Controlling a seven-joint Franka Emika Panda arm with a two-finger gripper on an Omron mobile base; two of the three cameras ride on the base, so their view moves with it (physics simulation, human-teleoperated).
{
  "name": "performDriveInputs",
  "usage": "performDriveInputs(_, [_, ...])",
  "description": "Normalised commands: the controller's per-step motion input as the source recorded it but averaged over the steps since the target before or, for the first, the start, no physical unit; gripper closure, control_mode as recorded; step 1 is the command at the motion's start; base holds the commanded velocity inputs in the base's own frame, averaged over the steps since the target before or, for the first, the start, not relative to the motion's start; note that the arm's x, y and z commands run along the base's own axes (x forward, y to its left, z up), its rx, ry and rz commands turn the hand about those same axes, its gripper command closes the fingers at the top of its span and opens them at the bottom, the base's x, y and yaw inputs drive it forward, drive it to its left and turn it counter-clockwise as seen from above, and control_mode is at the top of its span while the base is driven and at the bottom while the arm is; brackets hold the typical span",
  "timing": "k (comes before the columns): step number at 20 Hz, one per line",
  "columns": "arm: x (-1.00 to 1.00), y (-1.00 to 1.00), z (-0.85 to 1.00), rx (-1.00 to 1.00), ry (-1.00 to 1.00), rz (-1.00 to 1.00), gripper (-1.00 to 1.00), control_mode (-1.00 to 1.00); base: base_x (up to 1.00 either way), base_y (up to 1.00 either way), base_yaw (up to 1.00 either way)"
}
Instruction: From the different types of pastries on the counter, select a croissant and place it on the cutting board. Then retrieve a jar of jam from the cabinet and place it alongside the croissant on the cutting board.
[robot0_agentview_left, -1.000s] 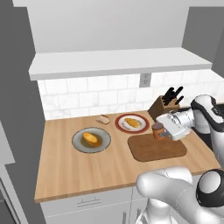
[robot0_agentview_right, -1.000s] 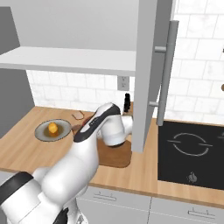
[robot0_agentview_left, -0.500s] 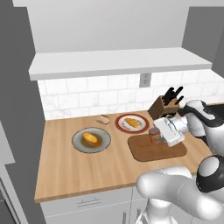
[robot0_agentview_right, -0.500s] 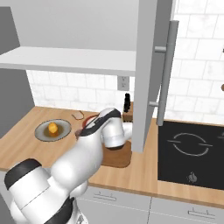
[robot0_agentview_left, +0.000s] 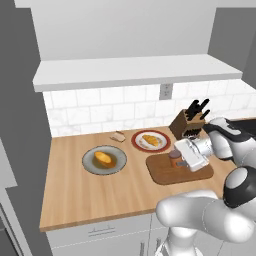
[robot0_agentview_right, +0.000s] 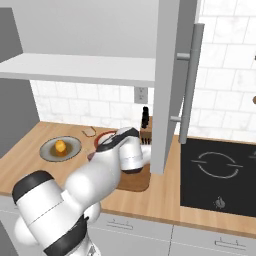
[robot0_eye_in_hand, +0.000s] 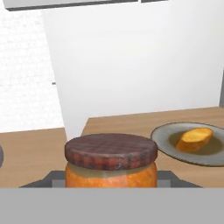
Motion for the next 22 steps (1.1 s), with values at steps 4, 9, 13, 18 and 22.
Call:
performDriveInputs(4, [0.25, 0.04, -0.16, 0.00, -0.01, 0.00, 1.00, -1.00, 0.00, 0.00, 0.00])
performDriveInputs(9, [0.04, 0.12, -0.08, 0.00, -0.03, 0.00, 1.00, -1.00, 0.00, 0.00, 0.00])
performDriveInputs(13, [0.00, 0.08, -0.09, 0.00, -0.06, 0.00, 1.00, -1.00, 0.00, 0.00, 0.00])
performDriveInputs(18, [0.02, 0.20, -0.04, 0.00, -0.05, 0.00, 1.00, -1.00, 0.00, 0.00, 0.00])
performDriveInputs(22, [0.00, 0.21, -0.01, 0.02, -0.04, 0.00, 1.00, -1.00, 0.00, 0.00, 0.00])
